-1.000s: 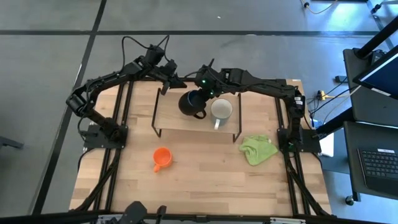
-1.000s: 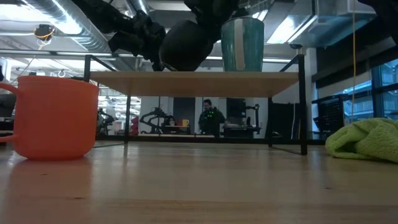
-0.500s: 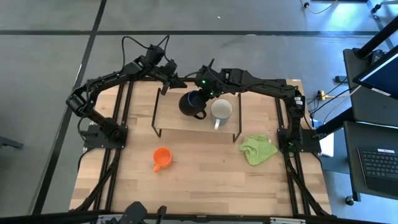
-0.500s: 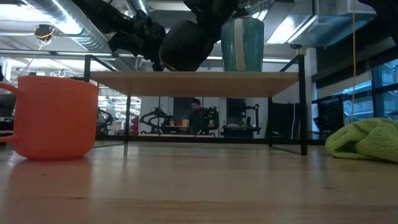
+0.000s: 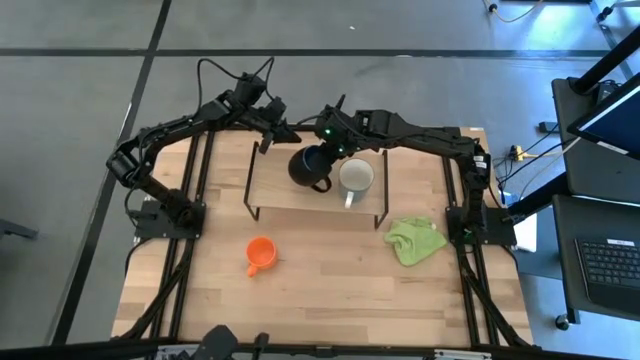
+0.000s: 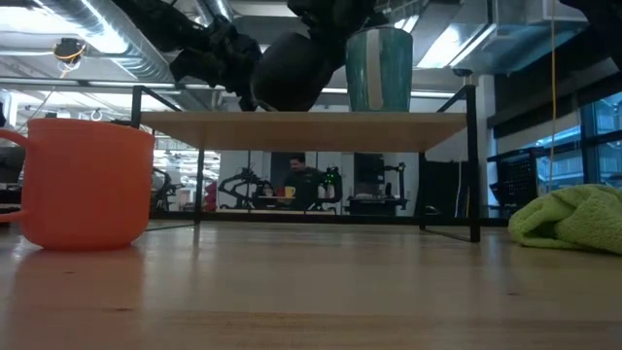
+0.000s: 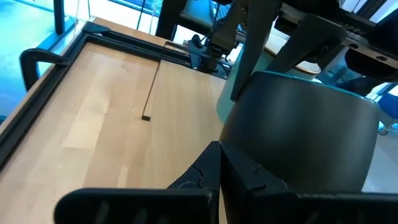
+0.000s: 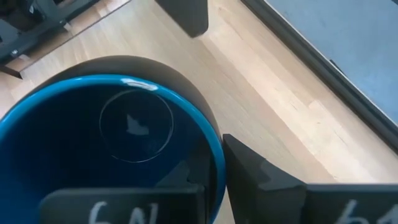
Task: Stack small to large cups/mugs on shelf
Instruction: Put the black and blue mug on the shelf
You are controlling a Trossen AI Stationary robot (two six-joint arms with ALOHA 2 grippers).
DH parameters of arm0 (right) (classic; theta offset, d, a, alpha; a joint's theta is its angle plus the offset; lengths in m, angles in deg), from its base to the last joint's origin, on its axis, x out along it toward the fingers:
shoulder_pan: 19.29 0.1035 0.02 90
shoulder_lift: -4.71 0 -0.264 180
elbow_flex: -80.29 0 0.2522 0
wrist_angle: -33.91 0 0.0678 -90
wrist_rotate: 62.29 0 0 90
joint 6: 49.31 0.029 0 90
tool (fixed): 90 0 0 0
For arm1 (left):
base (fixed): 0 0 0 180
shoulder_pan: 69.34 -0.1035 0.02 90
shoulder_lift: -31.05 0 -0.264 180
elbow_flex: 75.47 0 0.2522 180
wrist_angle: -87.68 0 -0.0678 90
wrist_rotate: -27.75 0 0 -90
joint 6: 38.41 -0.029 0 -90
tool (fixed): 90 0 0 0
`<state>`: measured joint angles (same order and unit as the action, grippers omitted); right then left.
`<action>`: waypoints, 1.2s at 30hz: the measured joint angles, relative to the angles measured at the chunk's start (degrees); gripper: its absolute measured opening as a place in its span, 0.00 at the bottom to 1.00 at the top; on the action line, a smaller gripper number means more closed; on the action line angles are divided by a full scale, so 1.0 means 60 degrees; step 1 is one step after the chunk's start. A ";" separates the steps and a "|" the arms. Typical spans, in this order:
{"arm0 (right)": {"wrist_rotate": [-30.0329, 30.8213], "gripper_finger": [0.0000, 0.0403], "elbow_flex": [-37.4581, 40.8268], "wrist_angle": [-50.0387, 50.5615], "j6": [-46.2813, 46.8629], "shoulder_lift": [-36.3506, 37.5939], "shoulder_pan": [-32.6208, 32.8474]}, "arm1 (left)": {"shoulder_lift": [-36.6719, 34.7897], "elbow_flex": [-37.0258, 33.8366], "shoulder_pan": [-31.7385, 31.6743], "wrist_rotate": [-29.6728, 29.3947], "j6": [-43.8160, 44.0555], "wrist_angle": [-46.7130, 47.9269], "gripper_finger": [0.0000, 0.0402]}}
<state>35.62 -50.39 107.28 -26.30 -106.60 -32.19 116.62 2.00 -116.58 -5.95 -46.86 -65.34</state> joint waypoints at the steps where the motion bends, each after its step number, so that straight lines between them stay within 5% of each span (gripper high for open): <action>1: -0.0009 0.08 0.0000 -0.0025 0.0060 0.0000 0.0000 | 0.0002 0.0000 0.0003 0.0048 0.0025 0.0000 0.00; 36: -0.0328 0.08 0.0007 -0.0319 0.0386 0.0015 0.0189 | -0.0001 0.0004 0.0258 -0.0632 0.1080 -0.0507 0.00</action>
<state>33.65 -50.35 105.37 -23.99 -106.51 -31.06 116.62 2.02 -115.03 -9.74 -40.38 -68.39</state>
